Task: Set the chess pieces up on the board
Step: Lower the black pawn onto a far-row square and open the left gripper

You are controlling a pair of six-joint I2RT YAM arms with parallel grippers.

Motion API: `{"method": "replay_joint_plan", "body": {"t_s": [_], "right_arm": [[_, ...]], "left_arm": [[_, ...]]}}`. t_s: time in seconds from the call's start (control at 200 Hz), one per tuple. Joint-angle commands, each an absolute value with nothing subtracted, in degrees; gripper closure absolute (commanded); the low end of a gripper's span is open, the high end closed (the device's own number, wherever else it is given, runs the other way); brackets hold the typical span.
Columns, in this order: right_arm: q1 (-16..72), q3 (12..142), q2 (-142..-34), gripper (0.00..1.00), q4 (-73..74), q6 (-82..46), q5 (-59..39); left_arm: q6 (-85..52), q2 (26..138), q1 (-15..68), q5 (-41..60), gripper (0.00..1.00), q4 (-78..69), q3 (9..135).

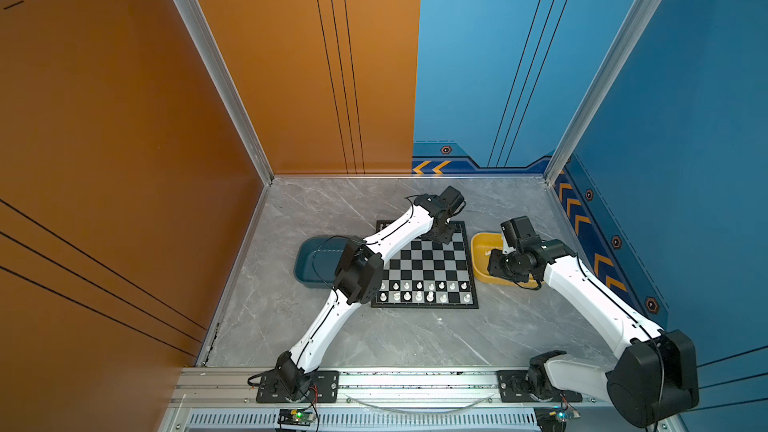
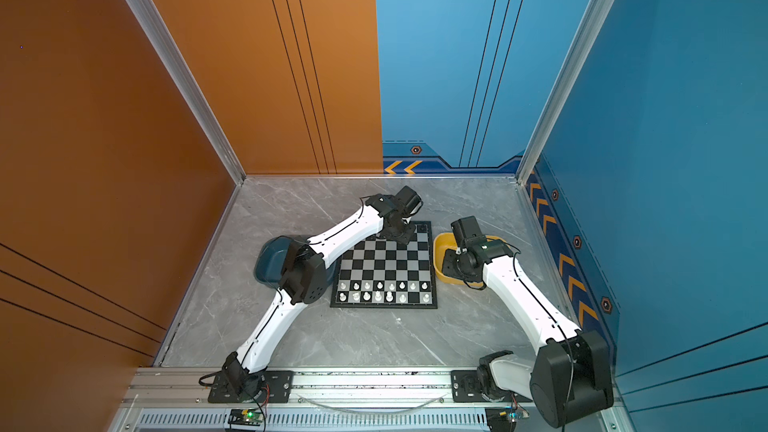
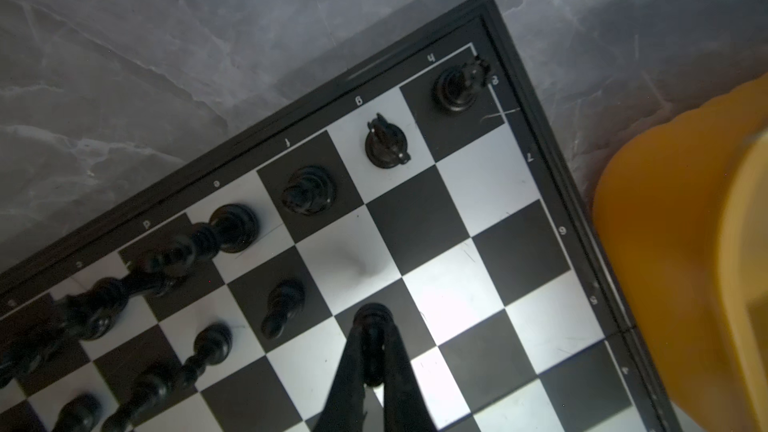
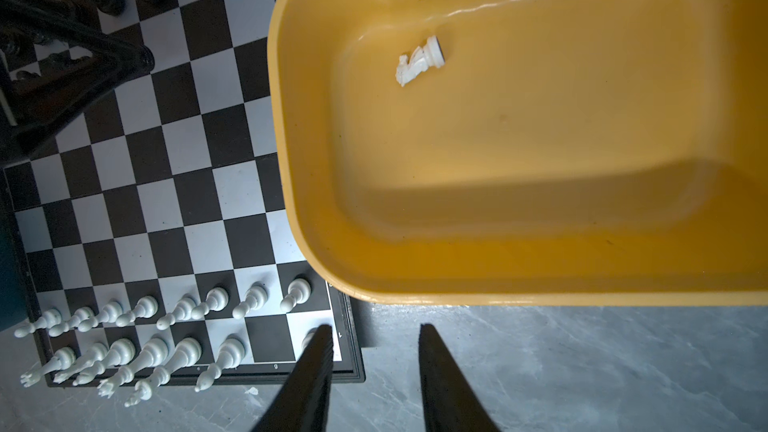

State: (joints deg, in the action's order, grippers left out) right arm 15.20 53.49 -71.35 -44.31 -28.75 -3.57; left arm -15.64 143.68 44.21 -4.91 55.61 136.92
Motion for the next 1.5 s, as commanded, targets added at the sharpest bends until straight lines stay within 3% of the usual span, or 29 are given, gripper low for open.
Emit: {"method": "replay_joint_plan", "body": {"t_s": [0.0, 0.771, 1.497], "right_arm": [[14.59, 52.74, -69.84, 0.63, -44.47, -28.04, -4.48], [14.11, 52.74, -70.03, 0.63, -44.42, -28.12, -4.51], [13.98, 53.01, -70.14, 0.63, -44.41, -28.04, -4.73]], "left_arm": [[-15.56, 145.15, 44.40, -7.30, 1.00, 57.02, 139.60], [-16.61, 148.78, 43.59, -8.17, 1.00, 56.94, 141.12], [-16.61, 149.21, 43.24, -6.68, 0.79, 56.62, 141.41]]}}
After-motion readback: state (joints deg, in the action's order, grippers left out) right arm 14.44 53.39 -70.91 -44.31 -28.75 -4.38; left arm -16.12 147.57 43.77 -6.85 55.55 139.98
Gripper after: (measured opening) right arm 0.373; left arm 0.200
